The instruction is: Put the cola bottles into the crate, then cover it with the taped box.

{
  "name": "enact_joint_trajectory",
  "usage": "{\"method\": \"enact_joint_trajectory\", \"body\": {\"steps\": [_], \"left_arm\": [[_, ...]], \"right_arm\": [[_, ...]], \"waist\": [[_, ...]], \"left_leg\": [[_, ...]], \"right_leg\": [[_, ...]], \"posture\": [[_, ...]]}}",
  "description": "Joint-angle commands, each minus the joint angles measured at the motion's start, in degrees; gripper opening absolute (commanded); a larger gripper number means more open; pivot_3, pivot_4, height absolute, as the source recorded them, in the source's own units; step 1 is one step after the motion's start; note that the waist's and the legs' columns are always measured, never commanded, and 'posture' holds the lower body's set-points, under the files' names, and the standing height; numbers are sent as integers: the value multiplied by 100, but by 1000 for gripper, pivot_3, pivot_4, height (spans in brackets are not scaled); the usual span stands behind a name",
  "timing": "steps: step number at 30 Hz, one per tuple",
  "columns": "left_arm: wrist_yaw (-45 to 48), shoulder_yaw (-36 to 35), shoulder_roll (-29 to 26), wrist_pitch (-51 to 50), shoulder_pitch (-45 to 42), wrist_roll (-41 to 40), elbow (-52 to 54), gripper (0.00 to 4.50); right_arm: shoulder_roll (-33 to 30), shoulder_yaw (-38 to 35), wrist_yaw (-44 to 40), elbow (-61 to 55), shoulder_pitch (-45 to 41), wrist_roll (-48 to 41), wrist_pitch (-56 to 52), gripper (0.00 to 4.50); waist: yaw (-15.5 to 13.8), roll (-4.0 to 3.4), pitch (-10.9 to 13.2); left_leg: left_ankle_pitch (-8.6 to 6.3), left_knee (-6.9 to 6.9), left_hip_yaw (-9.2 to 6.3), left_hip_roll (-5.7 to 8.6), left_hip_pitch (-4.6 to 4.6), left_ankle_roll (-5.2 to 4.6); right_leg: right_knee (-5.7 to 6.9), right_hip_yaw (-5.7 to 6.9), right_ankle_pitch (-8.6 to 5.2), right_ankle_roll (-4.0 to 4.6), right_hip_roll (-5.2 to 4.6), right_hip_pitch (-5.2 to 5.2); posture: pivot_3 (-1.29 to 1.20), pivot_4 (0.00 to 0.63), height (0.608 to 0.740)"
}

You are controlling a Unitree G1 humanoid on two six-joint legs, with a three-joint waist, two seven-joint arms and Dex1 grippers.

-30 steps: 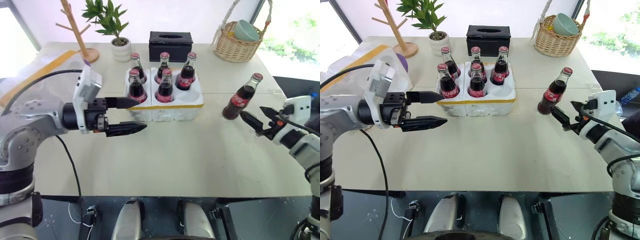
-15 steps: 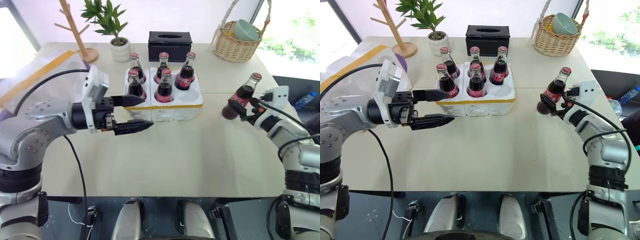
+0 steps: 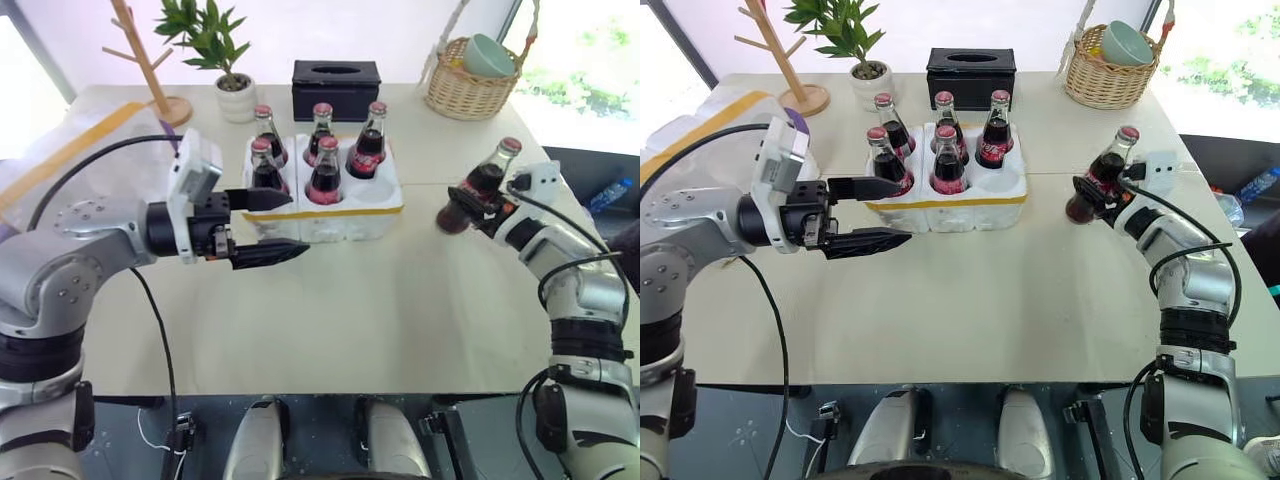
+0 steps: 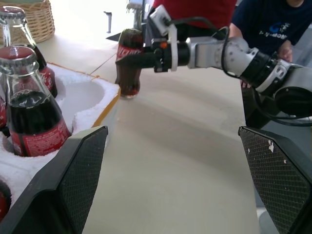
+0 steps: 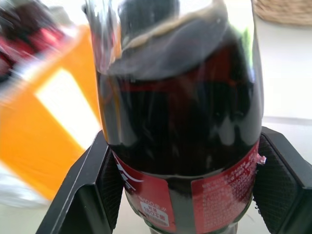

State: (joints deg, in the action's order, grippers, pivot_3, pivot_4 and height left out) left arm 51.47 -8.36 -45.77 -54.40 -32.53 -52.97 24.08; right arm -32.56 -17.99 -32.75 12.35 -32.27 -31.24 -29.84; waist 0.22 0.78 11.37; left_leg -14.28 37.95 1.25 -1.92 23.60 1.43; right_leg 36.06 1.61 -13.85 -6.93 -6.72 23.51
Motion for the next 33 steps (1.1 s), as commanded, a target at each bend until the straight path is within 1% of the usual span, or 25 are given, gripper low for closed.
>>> {"method": "enact_joint_trajectory", "body": {"steps": [1, 2, 5, 7, 9, 12, 16, 18, 22, 25, 28, 30, 32, 33], "left_arm": [[13, -326, -164, 160, 103, 6, -14, 4500], [1, -357, -182, 181, 146, 7, -11, 4500], [-67, -388, -164, 215, 206, -7, 31, 4500], [-122, -376, -144, 240, 227, -24, 76, 4500], [-171, -361, -129, 260, 238, -41, 111, 4500], [-232, -374, -133, 298, 256, -36, 148, 4500], [-304, -452, -155, 278, 262, -114, 144, 4500], [-336, -468, -161, 285, 273, -134, 150, 4500], [-393, -487, -149, 294, 310, -138, 181, 4500], [-418, -476, -149, 313, 325, -126, 185, 4500], [-391, -441, -178, 344, 335, -81, 158, 4500], [-365, -435, -214, 352, 334, -55, 134, 4500], [-340, -476, -291, 339, 348, -29, 104, 4500], [-315, -518, -355, 326, 381, -16, 91, 4500]], "right_arm": [[-112, -445, -149, -1110, -684, -975, -416, 2834], [-82, -416, -121, -1237, -844, -1142, -595, 2834], [9, -145, -53, -1386, -1161, -1211, -887, 2834], [110, 125, -204, -1460, -1263, -1141, -831, 2834], [245, 243, -352, -1471, -1351, -1205, -777, 2834], [412, 694, -506, -1157, -1455, -774, -514, 2834], [533, 1201, -580, -736, -1388, -195, -213, 2834], [605, 1390, -636, -606, -1319, 17, -99, 2834], [802, 1792, -686, -459, -1112, 469, 155, 2834], [905, 2127, -730, -294, -995, 846, 294, 2834], [974, 2315, -665, 167, -1095, 1201, 313, 2834], [967, 2391, -723, 388, -1163, 1385, 343, 3868], [918, 2375, -880, 342, -1167, 1399, 343, 4470], [884, 2339, -960, 247, -1151, 1369, 329, 4470]], "waist": [[54, -9, 6], [69, -9, 7], [58, -10, 7], [47, -7, 5], [30, -1, 6], [35, -2, 6], [40, -2, 6], [46, -2, 6], [55, -2, 6], [68, -1, 5], [79, 1, 3], [98, 15, -6], [97, 24, -11], [95, 25, -12]], "left_leg": [[0, -2, 0, 0, 1, 0], [0, -3, 0, 0, 2, 0], [0, -7, -1, -2, 2, 0], [0, -7, -1, -2, 2, 0], [0, -5, -1, -2, 2, 0], [0, -3, -1, 0, 7, 0], [0, -3, -1, 0, 22, 0], [0, 0, -1, 0, 35, 0], [2, 4, -1, -1, 79, 2], [2, 4, 0, -1, 82, 2], [3, 4, 0, -1, 80, 2], [3, 4, 0, -2, 73, 2], [3, 4, 0, -2, 62, 3], [3, 4, -1, -3, 55, 3]], "right_leg": [[0, 0, 0, 0, 0, 2], [1, -1, 0, 0, 0, 4], [1, 1, -1, 1, 2, 7], [0, 1, -2, 1, 2, 5], [-2, 2, -2, 1, 2, 1], [-2, 2, -2, 1, 0, 4], [-1, 3, -2, 1, 1, 18], [1, 2, -1, 1, 1, 30], [13, 1, -1, 1, 1, 83], [11, 1, -1, 0, 1, 86], [12, 1, -1, 1, 2, 86], [13, 1, -1, 1, 3, 81], [13, 1, 0, 2, 4, 69], [14, 1, 0, 2, 4, 61]], "posture": [[0, 150, 736], [0, 150, 736], [0, 150, 736], [0, 150, 736], [0, 150, 736], [0, 150, 736], [0, 150, 736], [0, 150, 736], [0, 150, 736], [0, 150, 736], [0, 150, 736], [0, 150, 736], [0, 150, 736], [0, 150, 736]]}}
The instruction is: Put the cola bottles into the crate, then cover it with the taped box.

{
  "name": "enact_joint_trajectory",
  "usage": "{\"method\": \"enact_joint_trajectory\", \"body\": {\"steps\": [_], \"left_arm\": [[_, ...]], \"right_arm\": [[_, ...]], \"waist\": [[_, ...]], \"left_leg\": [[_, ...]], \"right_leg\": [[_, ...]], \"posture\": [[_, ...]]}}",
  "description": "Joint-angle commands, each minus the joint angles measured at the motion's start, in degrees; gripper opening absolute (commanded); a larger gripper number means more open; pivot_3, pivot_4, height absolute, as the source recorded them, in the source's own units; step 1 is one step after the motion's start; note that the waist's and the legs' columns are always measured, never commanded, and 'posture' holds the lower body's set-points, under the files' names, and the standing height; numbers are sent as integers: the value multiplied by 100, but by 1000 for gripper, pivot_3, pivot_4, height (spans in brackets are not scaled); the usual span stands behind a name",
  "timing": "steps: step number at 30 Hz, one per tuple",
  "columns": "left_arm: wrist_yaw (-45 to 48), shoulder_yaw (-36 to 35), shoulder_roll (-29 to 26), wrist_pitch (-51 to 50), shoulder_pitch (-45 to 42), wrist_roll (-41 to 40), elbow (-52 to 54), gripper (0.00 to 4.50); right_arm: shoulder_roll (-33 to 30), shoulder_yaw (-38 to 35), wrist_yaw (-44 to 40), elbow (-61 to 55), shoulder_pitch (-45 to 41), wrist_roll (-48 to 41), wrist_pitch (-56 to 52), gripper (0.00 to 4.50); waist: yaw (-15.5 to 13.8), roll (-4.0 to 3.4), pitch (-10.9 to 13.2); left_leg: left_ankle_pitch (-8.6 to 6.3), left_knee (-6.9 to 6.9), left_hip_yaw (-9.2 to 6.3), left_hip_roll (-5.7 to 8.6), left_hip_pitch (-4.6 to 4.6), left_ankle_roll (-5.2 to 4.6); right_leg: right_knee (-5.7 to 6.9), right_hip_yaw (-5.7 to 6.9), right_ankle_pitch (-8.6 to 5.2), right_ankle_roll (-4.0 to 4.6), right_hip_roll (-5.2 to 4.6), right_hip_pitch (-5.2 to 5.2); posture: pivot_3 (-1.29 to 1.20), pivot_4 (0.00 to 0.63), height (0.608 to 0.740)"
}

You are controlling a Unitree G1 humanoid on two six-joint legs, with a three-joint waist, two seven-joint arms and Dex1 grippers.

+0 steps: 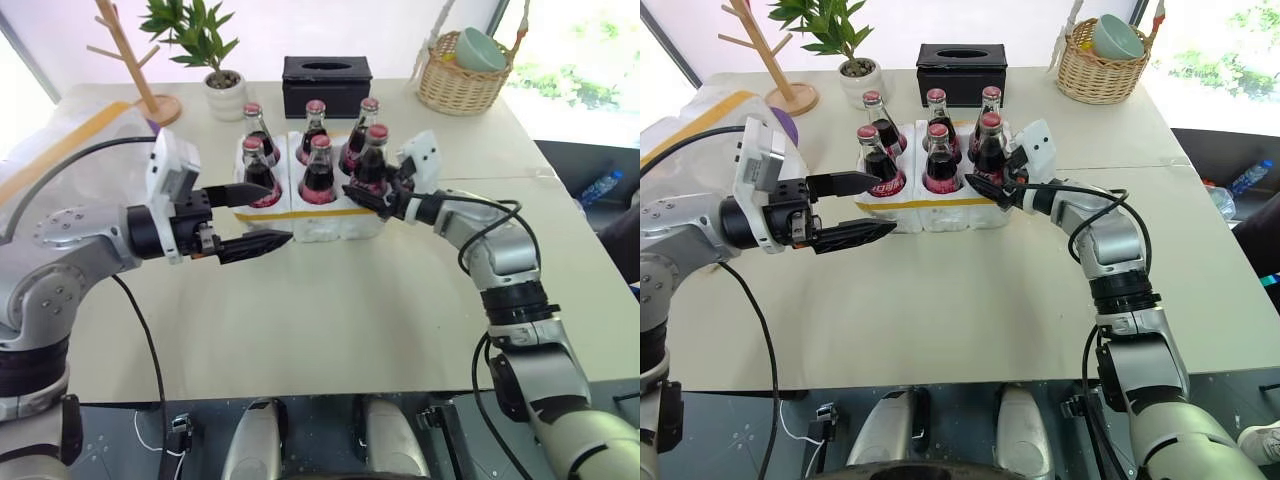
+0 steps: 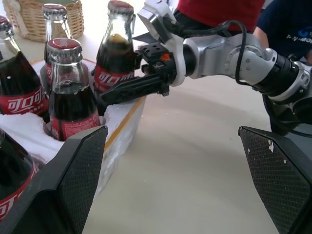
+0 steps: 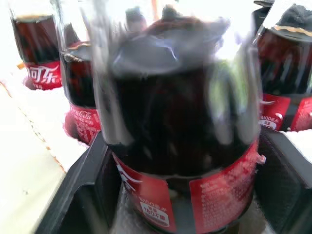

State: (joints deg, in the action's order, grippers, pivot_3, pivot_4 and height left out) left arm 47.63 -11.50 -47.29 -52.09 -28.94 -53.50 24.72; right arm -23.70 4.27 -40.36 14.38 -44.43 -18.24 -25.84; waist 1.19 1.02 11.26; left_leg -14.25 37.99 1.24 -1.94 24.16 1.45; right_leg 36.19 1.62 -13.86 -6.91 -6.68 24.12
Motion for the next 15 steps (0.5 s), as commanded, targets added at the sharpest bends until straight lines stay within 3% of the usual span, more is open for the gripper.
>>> {"method": "enact_joint_trajectory", "body": {"steps": [1, 8, 12, 15], "left_arm": [[114, -265, -306, 74, 81, 50, 29, 4500], [846, -1353, -1626, -166, 876, 48, -104, 4500], [2069, -3051, -2797, -627, 1962, 645, -809, 4500], [3328, -4493, -3211, -551, 3294, 1894, -1521, 4500]], "right_arm": [[-74, 56, -296, -127, 95, 5, -135, 4470], [-898, -705, -1079, -1533, 280, -1022, -1087, 4470], [-1970, -1442, -1878, -1988, 227, -1977, -1952, 4470], [-2607, -1747, -2403, -2111, 291, -2271, -2029, 4470]], "waist": [[-5, 1, -1], [-39, -3, 5], [-40, -11, 10], [-31, -17, 9]], "left_leg": [[0, 0, 0, 0, -5, 0], [0, -6, 0, 0, 27, 0], [-1, -7, 4, -1, 34, 0], [-2, -11, 9, -3, 27, 0]], "right_leg": [[0, 0, 0, 0, 0, -4], [-3, 0, -1, 0, -1, 28], [-9, 2, -1, 1, -1, 35], [-13, 3, -4, 5, -2, 34]], "posture": [[0, 150, 736], [0, 150, 736], [0, 150, 736], [0, 150, 736]]}}
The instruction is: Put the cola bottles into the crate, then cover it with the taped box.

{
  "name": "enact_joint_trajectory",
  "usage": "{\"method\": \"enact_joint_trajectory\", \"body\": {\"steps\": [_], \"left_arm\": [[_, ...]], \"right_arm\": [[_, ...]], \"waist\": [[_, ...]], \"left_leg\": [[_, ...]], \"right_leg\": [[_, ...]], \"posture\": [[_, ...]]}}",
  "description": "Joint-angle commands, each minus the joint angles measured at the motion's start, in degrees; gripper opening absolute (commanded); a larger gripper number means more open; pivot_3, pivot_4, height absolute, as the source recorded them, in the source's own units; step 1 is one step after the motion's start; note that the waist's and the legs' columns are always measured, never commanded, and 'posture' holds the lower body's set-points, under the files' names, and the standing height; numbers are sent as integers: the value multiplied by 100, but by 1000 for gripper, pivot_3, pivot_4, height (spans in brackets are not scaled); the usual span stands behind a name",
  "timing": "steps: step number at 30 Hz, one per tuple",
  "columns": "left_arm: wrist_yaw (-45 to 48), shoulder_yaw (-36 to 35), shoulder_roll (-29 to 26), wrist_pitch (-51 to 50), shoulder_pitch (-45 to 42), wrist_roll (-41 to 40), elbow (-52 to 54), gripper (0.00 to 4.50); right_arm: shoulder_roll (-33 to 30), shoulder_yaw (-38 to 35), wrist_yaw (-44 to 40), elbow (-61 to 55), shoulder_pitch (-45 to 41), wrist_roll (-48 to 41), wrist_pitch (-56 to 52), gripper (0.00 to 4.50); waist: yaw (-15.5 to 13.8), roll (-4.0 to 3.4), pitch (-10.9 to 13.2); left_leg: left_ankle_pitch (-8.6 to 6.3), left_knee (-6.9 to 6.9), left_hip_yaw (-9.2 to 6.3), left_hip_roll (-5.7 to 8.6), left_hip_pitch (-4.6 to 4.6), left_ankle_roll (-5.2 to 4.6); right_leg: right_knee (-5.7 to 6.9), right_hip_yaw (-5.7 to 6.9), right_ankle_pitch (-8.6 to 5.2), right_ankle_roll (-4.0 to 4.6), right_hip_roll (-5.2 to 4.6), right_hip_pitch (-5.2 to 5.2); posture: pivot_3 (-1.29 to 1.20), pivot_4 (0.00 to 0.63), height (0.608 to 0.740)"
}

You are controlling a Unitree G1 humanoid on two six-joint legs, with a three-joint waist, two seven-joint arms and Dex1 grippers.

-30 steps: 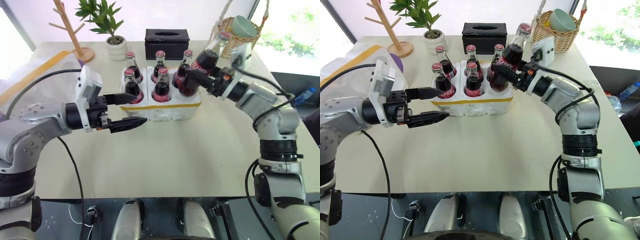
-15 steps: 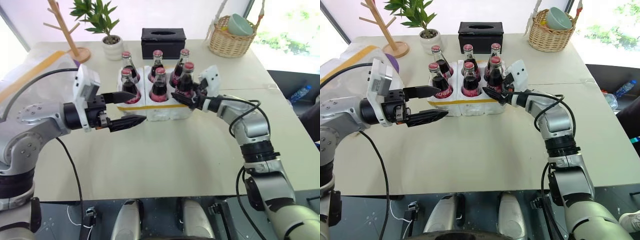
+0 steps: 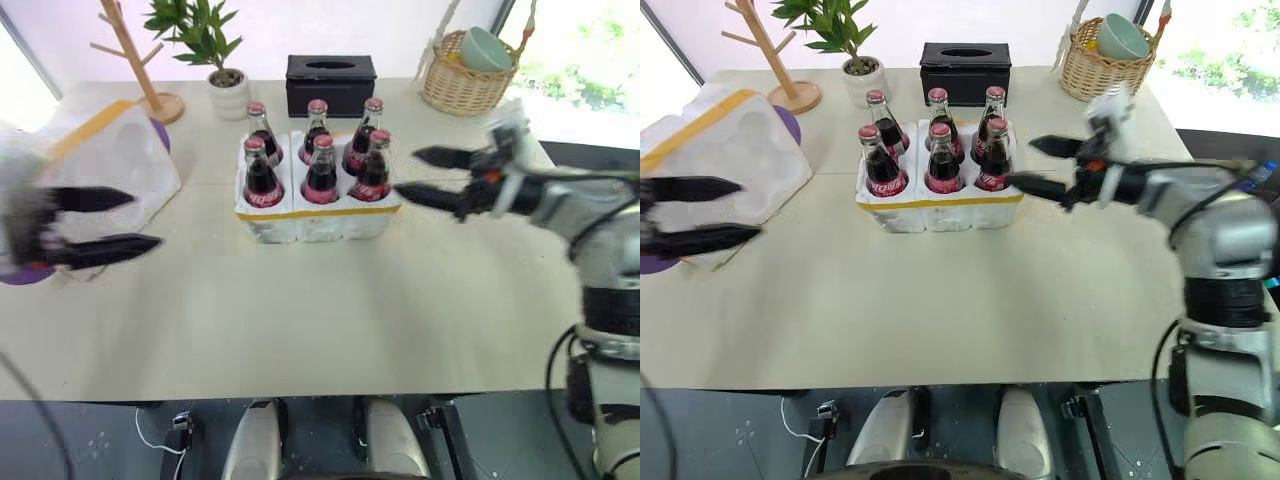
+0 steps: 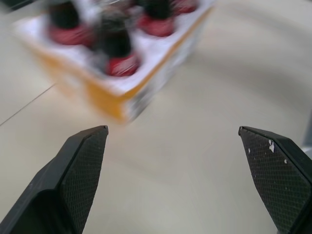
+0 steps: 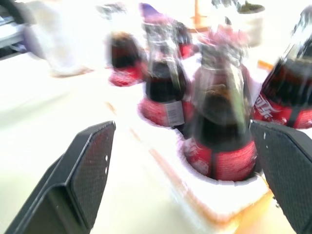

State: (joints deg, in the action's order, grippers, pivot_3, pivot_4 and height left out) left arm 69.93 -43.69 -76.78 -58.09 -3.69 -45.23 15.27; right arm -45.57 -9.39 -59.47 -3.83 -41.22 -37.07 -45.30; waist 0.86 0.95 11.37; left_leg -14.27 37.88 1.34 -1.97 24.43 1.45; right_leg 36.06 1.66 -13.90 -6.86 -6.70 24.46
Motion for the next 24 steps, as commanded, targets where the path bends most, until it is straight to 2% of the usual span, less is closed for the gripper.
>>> {"method": "enact_joint_trajectory", "body": {"steps": [1, 3, 5, 7, 9, 10, 13, 16, 20, 24], "left_arm": [[1437, -1688, -313, 220, 1193, 1534, -891, 4500], [2079, -2387, -401, 536, 1973, 2248, -1515, 4500], [2257, -2990, -464, 903, 2851, 2399, -1942, 4500], [2257, -3178, -750, 1752, 3439, 2823, -2943, 4500], [2257, -2967, -1106, 2305, 3495, 2959, -3801, 4500], [2257, -2733, -1286, 2548, 3382, 2959, -4206, 4500], [2093, -1423, -1694, 3629, 2727, 3125, -5455, 4500], [1755, -54, -1856, 4353, 1888, 3025, -6076, 4500], [1507, 1939, -1675, 4544, -256, 3150, -6286, 4500], [1440, 3491, -1037, 4811, -2781, 4189, -6927, 4500]], "right_arm": [[-559, -427, -573, -256, -61, -423, -87, 4470], [-727, -476, -662, -89, -202, -505, -161, 4470], [-809, -508, -753, 28, -290, -599, -196, 4470], [-829, -409, -846, 117, -397, -555, -99, 4470], [-784, -336, -886, 135, -482, -556, -79, 4470], [-749, -319, -886, 120, -516, -591, -105, 4470], [-687, -243, -893, 86, -569, -594, -92, 4470], [-668, -200, -890, 152, -629, -555, -68, 4470], [-693, -236, -829, 103, -666, -608, -132, 4470], [-741, -360, -714, -18, -622, -758, -318, 4470]], "waist": [[7, -11, -3], [45, -11, -3], [64, -8, -2], [45, -7, -3], [-6, -7, -3], [-24, -7, -3], [-28, -4, -6], [11, -4, -6], [11, 5, -6], [-31, 4, -7]], "left_leg": [[0, -3, 6, 1, -6, 0], [0, -10, 8, -4, -11, 1], [0, -23, 14, -7, -16, 1], [0, -31, 15, -8, -17, 1], [0, -34, 14, -9, -16, 3], [0, -34, 14, -9, -16, 3], [0, -32, 15, -5, -13, 3], [0, -36, 22, -5, -8, 3], [1, -51, 23, -8, -2, 2], [2, -46, 24, -6, -3, 2]], "right_leg": [[2, -2, -2, 3, -2, -2], [3, 0, -13, 23, 1, 3], [5, 0, -20, 35, 1, 9], [5, 1, -22, 40, -1, 11], [5, 2, -23, 42, -1, 15], [5, 2, -23, 43, -1, 15], [2, 2, -24, 44, -4, 11], [4, 0, -19, 35, -5, 19], [14, 1, -12, 23, 2, 35], [16, 1, -11, 20, 2, 30]], "posture": [[0, 150, 736], [0, 150, 736], [0, 150, 736], [0, 150, 736], [0, 150, 736], [0, 150, 736], [0, 150, 736], [0, 150, 736], [0, 150, 736], [0, 150, 736]]}}
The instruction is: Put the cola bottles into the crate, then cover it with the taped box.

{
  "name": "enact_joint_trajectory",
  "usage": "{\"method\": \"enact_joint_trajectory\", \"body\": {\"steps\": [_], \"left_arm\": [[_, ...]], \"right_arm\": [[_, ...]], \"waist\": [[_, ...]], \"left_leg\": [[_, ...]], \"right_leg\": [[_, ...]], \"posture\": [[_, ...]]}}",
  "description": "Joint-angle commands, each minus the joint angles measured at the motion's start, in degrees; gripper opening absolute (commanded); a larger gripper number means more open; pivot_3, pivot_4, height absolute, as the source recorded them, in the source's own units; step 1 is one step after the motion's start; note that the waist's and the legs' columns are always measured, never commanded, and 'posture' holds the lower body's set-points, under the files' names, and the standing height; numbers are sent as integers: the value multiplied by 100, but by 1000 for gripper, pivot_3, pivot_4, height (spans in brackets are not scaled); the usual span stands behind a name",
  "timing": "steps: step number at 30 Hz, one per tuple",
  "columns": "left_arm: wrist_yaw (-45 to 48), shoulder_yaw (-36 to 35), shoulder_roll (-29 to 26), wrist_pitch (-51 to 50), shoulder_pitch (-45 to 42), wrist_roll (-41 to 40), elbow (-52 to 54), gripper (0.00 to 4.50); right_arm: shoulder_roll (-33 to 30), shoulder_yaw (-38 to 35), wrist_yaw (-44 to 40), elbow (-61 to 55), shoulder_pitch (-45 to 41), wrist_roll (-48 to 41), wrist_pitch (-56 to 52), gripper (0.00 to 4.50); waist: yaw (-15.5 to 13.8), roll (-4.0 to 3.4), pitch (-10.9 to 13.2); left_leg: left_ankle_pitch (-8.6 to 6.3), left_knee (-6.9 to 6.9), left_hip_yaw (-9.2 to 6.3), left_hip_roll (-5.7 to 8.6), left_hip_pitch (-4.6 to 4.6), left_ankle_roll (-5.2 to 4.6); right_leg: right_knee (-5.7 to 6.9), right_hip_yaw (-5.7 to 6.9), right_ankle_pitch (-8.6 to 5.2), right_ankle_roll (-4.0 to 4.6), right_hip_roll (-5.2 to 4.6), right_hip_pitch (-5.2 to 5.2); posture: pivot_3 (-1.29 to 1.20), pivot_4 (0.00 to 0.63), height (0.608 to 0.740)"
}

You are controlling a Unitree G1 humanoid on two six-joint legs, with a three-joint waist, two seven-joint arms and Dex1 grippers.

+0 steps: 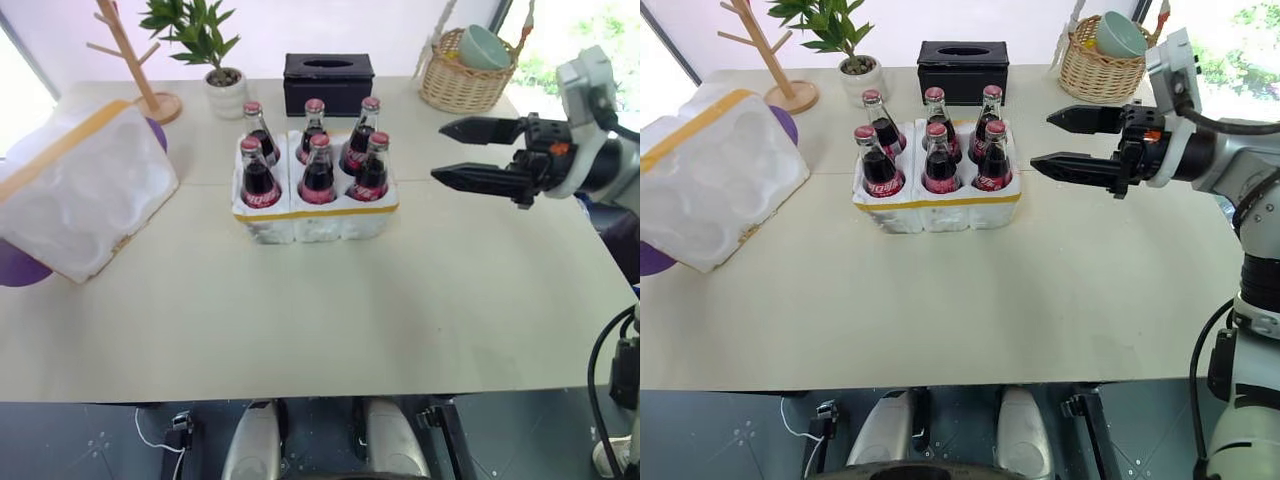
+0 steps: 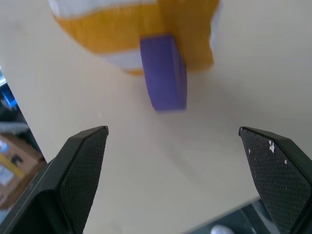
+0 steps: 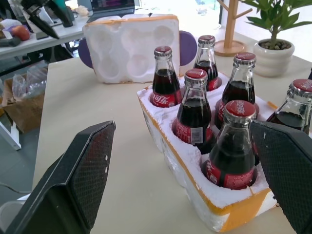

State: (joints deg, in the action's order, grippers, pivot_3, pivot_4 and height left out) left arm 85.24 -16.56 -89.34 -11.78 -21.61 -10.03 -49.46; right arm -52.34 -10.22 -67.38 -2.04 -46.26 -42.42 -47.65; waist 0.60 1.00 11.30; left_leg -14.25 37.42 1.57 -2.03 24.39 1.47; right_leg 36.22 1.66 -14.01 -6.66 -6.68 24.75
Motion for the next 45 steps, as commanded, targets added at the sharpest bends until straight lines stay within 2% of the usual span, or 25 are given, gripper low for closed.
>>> {"method": "enact_joint_trajectory", "body": {"steps": [1, 4, 10, 18, 21, 27, 28, 37, 41, 45], "left_arm": [[-79, 1045, 369, 211, -1483, 891, -654, 4500], [-23, 1656, 707, 390, -2473, 1457, -1226, 4500], [-435, 2111, 1305, 643, -3435, 1983, -2033, 4500], [-941, 2320, 1784, 814, -3772, 2389, -2453, 4500], [-1147, 2221, 1905, 769, -3841, 2357, -2542, 3624], [-967, 2221, 1939, 785, -3877, 2370, -2549, 635], [-942, 2230, 1936, 781, -3876, 2382, -2551, 413], [-789, 1932, 1828, 1261, -3987, 2073, -2236, 410], [-1345, 1551, 1868, 2399, -4053, 1731, -1508, 410], [-1897, 1135, 2213, 2517, -4022, 1281, -388, 410]], "right_arm": [[-76, -291, 121, -239, -105, -241, -114, 4470], [-147, -354, 230, -343, -48, -293, -187, 4470], [-278, -618, 410, -409, 14, -448, -384, 4470], [-416, -868, 590, -675, 249, -612, -508, 4470], [-459, -962, 649, -776, 375, -656, -537, 4500], [-495, -1038, 764, -866, 528, -708, -503, 4500], [-490, -1034, 777, -871, 548, -702, -482, 4500], [-675, -1016, 713, -876, 837, -612, -450, 4500], [-779, -1053, 750, -844, 1048, -481, -366, 4500], [-716, -1164, 848, -925, 1284, -518, -331, 4500]], "waist": [[-21, 2, -1], [-5, 13, -4], [12, 17, -4], [-28, 19, -4], [-51, 18, -5], [-136, 17, -6], [-135, 17, -6], [-135, 20, -6], [-135, 31, -4], [-135, 31, -5]], "left_leg": [[0, 5, -1, 1, -1, 0], [1, 24, -2, 0, 3, 0], [-1, 49, -2, 0, 9, -2], [0, 56, -5, 0, 9, -2], [0, 62, -6, 0, 6, -2], [0, 71, -6, 0, 3, -2], [0, 72, -6, 0, 3, -2], [0, 75, -7, 0, 4, -2], [0, 76, -10, -1, 9, -2], [0, 77, -10, 0, 9, -1]], "right_leg": [[4, 0, 0, -1, 0, -3], [11, 2, 2, -4, 0, -7], [11, 2, 6, -12, -4, -11], [17, 1, 6, -12, -6, -13], [28, 1, 6, -12, -6, -14], [39, 0, 6, -12, -6, -15], [40, 1, 6, -12, -6, -15], [42, 1, 6, -12, -7, -15], [40, 2, 6, -12, -6, -14], [40, 1, 6, -12, -8, -15]], "posture": [[0, 150, 736], [0, 150, 736], [0, 150, 736], [0, 150, 736], [0, 150, 736], [0, 150, 736], [0, 150, 736], [0, 150, 736], [0, 150, 736], [0, 150, 736]]}}
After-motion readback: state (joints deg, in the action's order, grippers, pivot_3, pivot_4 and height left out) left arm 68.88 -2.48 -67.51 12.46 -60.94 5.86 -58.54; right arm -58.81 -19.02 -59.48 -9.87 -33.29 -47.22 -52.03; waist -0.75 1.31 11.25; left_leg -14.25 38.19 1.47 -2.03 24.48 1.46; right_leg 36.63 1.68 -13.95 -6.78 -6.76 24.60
